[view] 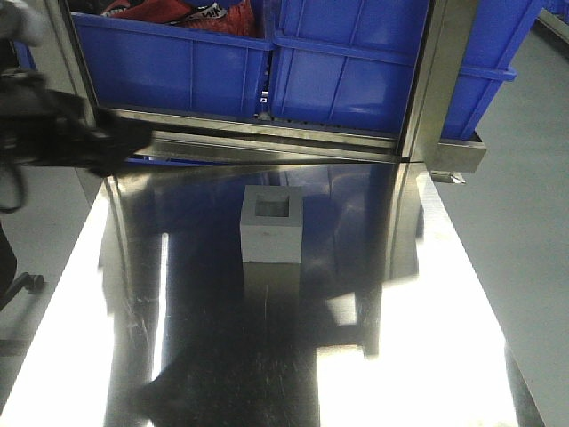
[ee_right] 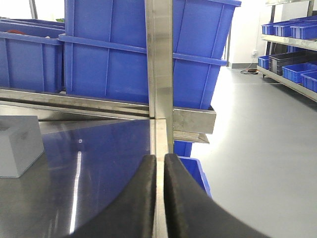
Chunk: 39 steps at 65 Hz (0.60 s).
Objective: Sort gray base to blue bin
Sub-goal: 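Reach the left gripper over the gray square base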
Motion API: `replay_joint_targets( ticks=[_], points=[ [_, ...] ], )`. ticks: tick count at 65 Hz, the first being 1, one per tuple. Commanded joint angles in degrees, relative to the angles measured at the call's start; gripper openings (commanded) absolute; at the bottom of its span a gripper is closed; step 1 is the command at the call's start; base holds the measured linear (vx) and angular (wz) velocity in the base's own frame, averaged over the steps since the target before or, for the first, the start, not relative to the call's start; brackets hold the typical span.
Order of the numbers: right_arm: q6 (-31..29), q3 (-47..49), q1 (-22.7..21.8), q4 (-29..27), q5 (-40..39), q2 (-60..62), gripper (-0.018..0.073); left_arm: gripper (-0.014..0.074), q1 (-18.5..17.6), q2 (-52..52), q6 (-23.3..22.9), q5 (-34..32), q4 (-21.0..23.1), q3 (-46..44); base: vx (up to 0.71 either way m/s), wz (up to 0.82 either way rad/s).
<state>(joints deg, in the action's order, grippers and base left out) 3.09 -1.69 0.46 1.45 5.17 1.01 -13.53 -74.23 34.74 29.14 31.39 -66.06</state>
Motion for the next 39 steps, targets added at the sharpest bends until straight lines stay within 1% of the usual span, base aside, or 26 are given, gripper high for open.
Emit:
replay_joint_targets(
  ticks=[1, 11, 16, 18, 20, 25, 31, 35, 39],
  points=[
    [-0.4, -0.1, -0.2, 0.4, -4.2, 0.4, -0.0004, 0.0612, -3.3, -3.2, -5.1, -4.2, -0.9, -4.5, 0.0, 0.0],
    [-0.4, -0.1, -0.2, 0.4, -4.2, 0.4, -0.0004, 0.0609, -8.8, -11.0, -12.5, -4.2, -7.9, -9.3, 0.0, 0.0],
    [-0.4, -0.1, -0.2, 0.4, -4.2, 0.4, -0.0004, 0.0609, -10.5, -15.4, -19.8, -3.9, -11.4, -12.3, 0.0, 0.0],
    [-0.4, -0.1, -0.2, 0.4, -4.2, 0.4, -0.0004, 0.0609, -10.9, -17.3, -22.3, -3.4, -12.6, -13.9, 0.0, 0.0],
    [-0.4, -0.1, -0.2, 0.4, -4.2, 0.4, -0.0004, 0.0609, -11.2, -18.8, -23.9, -2.4, -13.1, -15.3, 0.0, 0.0],
    [-0.4, -0.1, -0.2, 0.4, -4.2, 0.4, -0.0004, 0.0609, -11.4, -23.2, -26.8, 0.1, -14.3, -19.8, 0.0, 0.0],
    [-0.4, -0.1, -0.2, 0.4, -4.2, 0.4, -0.0004, 0.0609, -11.3, -28.0, -28.5, 2.4, -14.8, -24.8, 0.0, 0.0],
    [-0.4, -0.1, -0.2, 0.4, -4.2, 0.4, -0.0004, 0.0609, -11.3, -30.9, -30.0, 3.5, -16.0, -27.7, 0.0, 0.0],
    [-0.4, -0.1, -0.2, 0.4, -4.2, 0.4, -0.0004, 0.0609, -11.3, -33.8, -30.8, 4.9, -16.0, -30.7, 0.0, 0.0]
  ],
)
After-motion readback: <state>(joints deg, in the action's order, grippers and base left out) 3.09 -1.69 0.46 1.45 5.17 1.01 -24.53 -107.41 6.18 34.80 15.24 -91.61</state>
